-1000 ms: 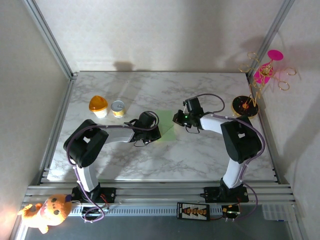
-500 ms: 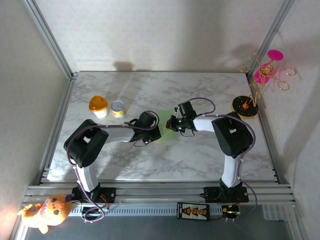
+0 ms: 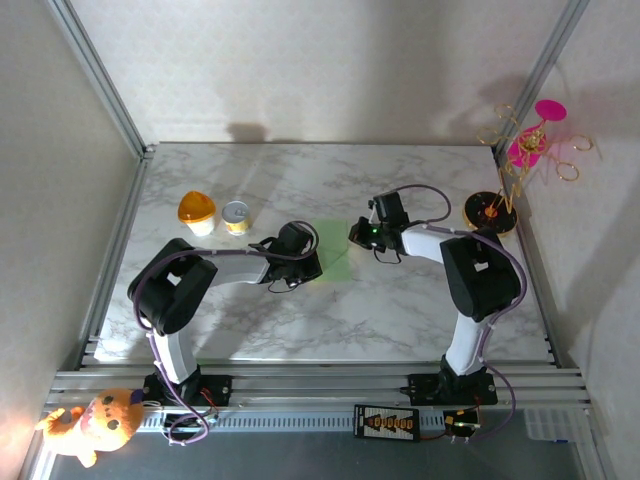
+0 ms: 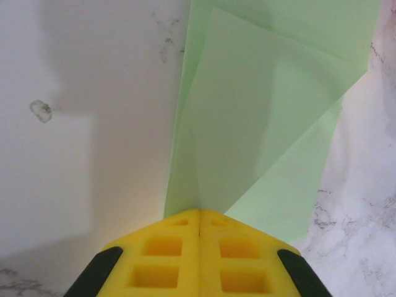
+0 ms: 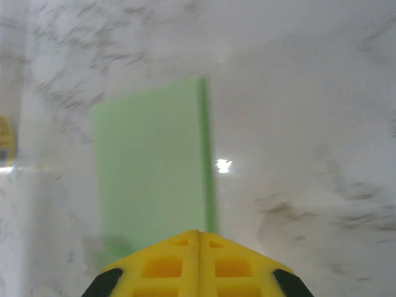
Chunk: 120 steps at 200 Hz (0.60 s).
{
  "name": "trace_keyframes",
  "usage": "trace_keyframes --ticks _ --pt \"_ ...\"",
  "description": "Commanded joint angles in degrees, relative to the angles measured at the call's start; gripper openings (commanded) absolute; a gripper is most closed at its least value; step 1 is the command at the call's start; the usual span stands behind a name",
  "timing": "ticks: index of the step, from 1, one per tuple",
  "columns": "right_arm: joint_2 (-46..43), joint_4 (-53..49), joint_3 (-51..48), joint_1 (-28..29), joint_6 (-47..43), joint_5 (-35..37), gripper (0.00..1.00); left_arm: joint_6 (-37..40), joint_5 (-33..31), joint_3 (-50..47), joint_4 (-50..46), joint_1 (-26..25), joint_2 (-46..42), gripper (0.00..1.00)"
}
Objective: Fold a paper plane with a square sheet of paper (pick it up from the middle)
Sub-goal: Fold the triangle a second time at the center of the table.
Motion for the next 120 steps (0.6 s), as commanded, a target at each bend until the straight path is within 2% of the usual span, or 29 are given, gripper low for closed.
trace_keyframes --ticks 1,41,120 --pt "-1.0 -0.7 0.4 3.6 -0.7 -1.7 0.03 1.4 -1.5 0.5 -6.4 -0.3 2.0 0.00" --pt "2.3 0.2 1.0 5.6 0.5 -6.1 0.03 1.8 -0.7 1.5 -6.3 -0.2 1.7 0.01" --pt "6.6 -7.2 2.6 5.5 -0.5 -0.2 0.03 3.6 3.5 6.1 -3.5 -0.3 -1.0 0.08"
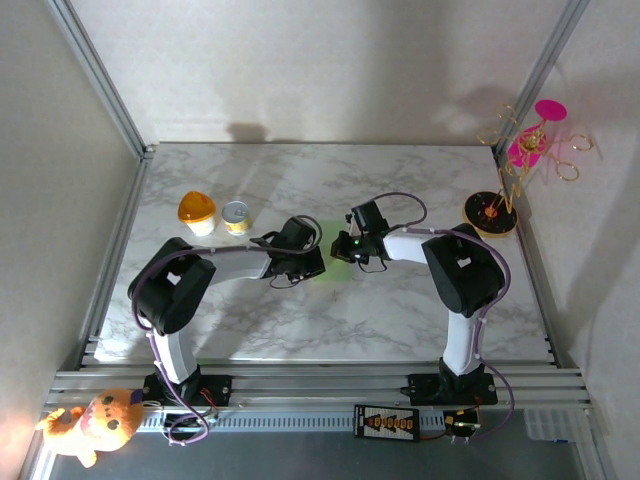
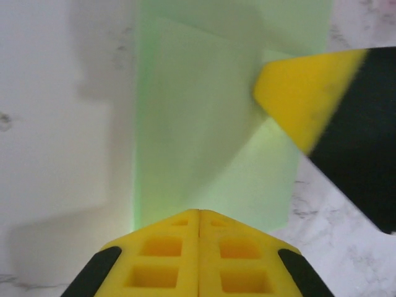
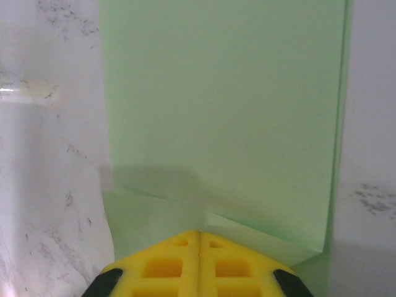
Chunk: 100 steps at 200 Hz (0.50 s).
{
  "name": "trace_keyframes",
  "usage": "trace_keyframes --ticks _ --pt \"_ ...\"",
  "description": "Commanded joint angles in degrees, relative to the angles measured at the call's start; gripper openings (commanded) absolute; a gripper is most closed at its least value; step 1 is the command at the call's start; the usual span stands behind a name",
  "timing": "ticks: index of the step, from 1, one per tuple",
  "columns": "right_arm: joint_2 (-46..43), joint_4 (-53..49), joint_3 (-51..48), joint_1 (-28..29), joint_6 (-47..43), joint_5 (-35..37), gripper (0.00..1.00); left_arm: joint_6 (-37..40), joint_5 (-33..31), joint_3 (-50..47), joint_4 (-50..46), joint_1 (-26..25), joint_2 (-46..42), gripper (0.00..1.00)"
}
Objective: Fold a paper plane with a square sheet of paper (pick it up from the middle)
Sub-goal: Fold the triangle a second time at the center of the table.
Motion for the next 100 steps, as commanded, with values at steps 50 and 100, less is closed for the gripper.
trace_keyframes --ticks 50,100 --pt "2.2 -4.6 0.5 0.0 -0.4 3.5 0.03 2.1 0.4 6.9 -2.5 -0.5 4.6 0.10" --pt "2.5 -4.9 0.6 -0.1 -0.5 3.3 0.03 2.8 -0.5 6.7 -3.5 -0.5 6.9 0.06"
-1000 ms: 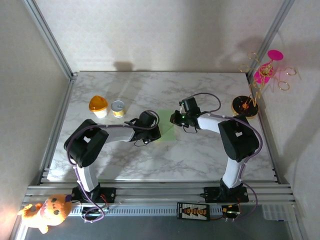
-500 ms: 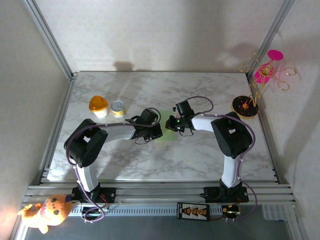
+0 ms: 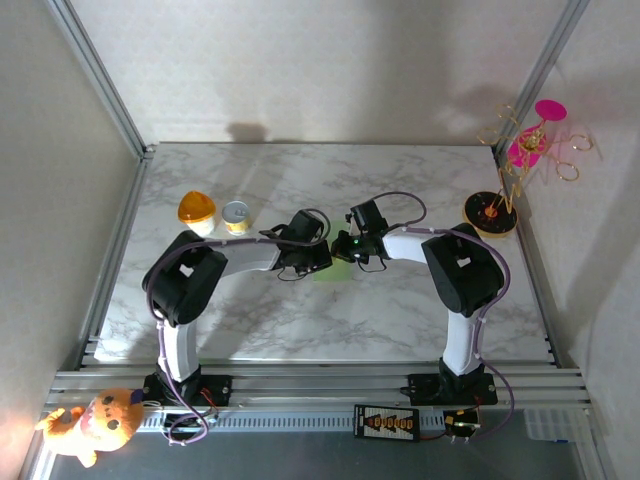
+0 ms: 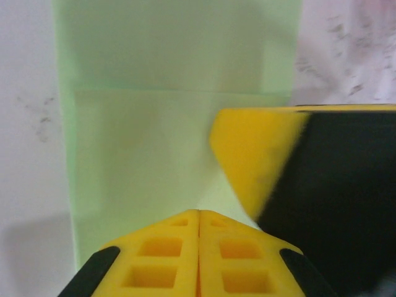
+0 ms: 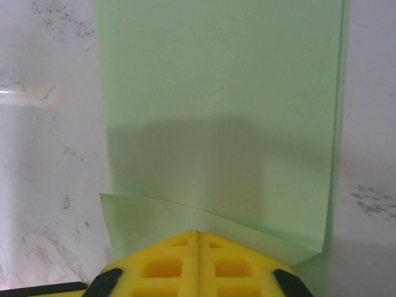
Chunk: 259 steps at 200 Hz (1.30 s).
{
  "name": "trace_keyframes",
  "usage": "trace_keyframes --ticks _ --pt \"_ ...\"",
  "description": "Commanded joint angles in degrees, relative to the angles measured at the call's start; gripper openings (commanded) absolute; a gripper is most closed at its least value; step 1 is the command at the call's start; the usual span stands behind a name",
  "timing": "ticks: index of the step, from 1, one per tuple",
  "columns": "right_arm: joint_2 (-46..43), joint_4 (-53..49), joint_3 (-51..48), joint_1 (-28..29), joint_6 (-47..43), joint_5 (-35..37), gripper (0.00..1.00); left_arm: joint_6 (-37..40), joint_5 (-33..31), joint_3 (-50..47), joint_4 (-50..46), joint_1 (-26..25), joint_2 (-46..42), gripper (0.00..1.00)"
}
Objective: Fold a paper plane with a square sheet of paper (pick it up from the middle)
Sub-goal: Fold the triangle a second time at the center of the table.
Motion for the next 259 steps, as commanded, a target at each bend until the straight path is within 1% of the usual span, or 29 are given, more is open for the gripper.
trace_keyframes --ticks 1,64,126,161,208,222,240,259 --pt "2.3 -4.0 0.0 0.0 -0.5 2.7 0.03 1.1 -0.7 0.2 -2.1 -0.4 1.2 0.06" --pt "3.6 -6.2 1.1 -0.1 -0.2 4.2 0.03 3.9 -1.7 -5.2 -4.7 -0.5 0.0 0.05" --pt "4.4 -7.5 1.4 -0.2 0.0 5.0 0.02 5.2 0.3 -11.5 -5.9 -0.6 -4.1 0.05" --pt "4.8 -7.6 1.4 -0.2 -0.1 5.1 0.02 5.8 -0.8 -13.9 -7.4 -0.6 -6.0 0.05" --pt "4.6 -7.3 1.0 -0.3 0.0 5.2 0.02 3.3 -1.2 -19.0 -6.7 -0.4 -10.8 0.05" --pt "4.6 -7.1 1.1 -0.2 -0.2 4.9 0.02 2.7 -1.2 -18.9 -6.4 -0.3 -12.6 0.05" --pt "4.3 -7.2 1.4 -0.2 -0.8 4.6 0.03 2.4 -1.1 -16.5 -6.0 0.0 -14.7 0.05" --pt "3.5 -6.9 1.5 -0.1 -1.1 4.5 0.03 0.7 -2.1 -14.2 -3.3 1.0 -16.9 0.06"
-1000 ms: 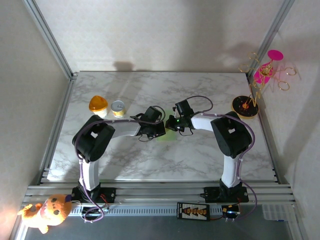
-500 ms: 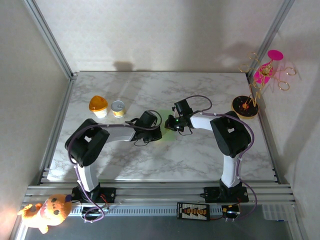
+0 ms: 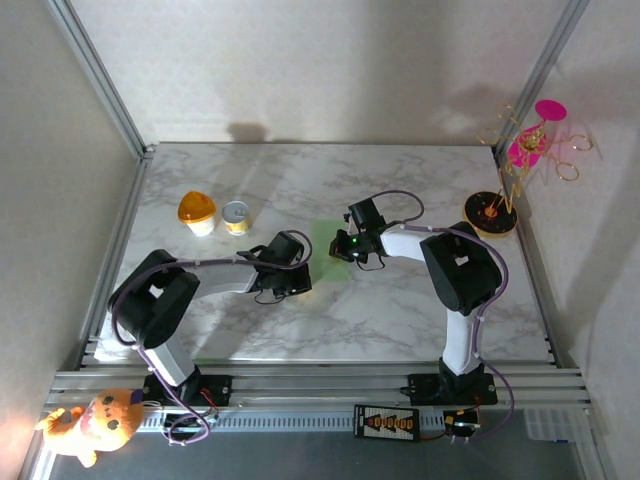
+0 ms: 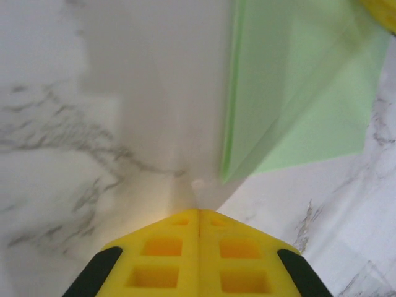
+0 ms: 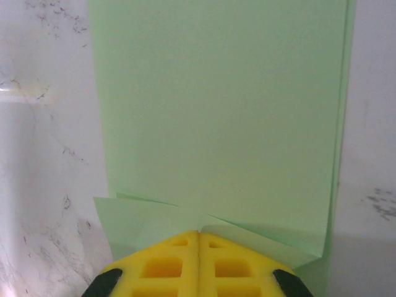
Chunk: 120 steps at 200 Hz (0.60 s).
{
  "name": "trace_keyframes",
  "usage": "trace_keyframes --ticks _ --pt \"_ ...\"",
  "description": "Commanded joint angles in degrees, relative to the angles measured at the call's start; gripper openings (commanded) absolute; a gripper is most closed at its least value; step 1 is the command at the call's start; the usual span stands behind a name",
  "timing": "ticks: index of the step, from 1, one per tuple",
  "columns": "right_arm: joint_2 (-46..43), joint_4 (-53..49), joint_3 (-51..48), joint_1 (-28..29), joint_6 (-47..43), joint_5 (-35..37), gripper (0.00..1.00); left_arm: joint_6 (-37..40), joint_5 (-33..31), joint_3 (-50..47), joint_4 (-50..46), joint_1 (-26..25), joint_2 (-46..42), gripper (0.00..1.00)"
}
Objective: Fold a paper plane with a square sheet of paper (pick it up from the middle)
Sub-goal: Fold the triangle a second time at the center of the table.
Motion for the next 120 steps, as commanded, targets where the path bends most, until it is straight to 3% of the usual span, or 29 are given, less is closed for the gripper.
trace_keyframes --ticks 1,44,120 --pt "2.4 -3.9 -0.7 -0.3 -1.3 4.8 0.03 -2.4 -1.8 2.5 -2.0 0.9 -3.5 0.06" --pt "2.2 -2.7 -1.0 -0.3 -0.6 3.8 0.03 -5.6 -1.8 5.8 3.9 1.5 0.8 0.06" --pt "0.4 -2.2 0.1 -0.3 -1.0 2.7 0.04 -4.4 -4.2 9.3 0.8 0.8 8.7 0.04"
